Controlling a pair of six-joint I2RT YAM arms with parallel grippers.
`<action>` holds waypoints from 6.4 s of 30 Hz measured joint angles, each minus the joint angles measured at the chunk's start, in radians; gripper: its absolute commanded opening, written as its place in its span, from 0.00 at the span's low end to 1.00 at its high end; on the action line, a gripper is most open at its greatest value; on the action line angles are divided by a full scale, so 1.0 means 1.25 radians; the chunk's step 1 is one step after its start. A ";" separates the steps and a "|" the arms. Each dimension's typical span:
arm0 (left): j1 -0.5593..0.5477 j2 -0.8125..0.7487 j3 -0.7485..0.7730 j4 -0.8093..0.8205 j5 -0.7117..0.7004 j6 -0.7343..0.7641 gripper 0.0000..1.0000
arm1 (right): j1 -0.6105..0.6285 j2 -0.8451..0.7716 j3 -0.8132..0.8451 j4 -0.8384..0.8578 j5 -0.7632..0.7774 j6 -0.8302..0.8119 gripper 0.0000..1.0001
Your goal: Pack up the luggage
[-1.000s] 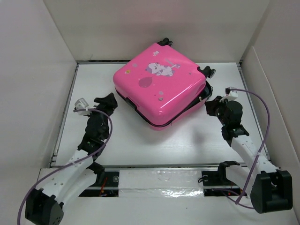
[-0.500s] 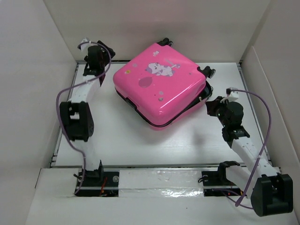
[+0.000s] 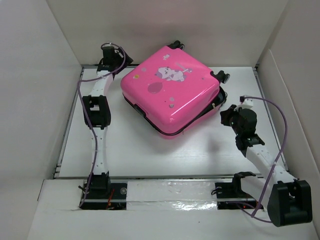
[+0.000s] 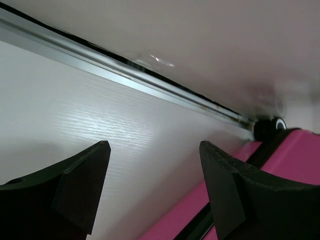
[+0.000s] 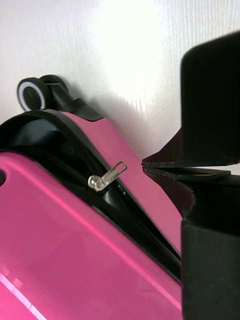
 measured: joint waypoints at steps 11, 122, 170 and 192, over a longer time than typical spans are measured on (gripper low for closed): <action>-0.050 0.017 -0.076 0.119 0.108 -0.014 0.69 | -0.005 0.221 0.054 0.005 0.035 0.002 0.10; -0.196 -1.051 -1.741 1.074 -0.030 -0.414 0.99 | -0.100 0.198 0.089 0.161 -0.231 0.002 0.64; -0.103 -0.800 -1.755 1.080 0.092 -0.345 0.00 | -0.097 0.150 0.065 0.134 -0.399 0.016 0.30; -0.104 -0.608 -1.696 1.149 0.080 -0.434 0.00 | -0.097 0.149 0.053 0.132 -0.400 0.016 0.30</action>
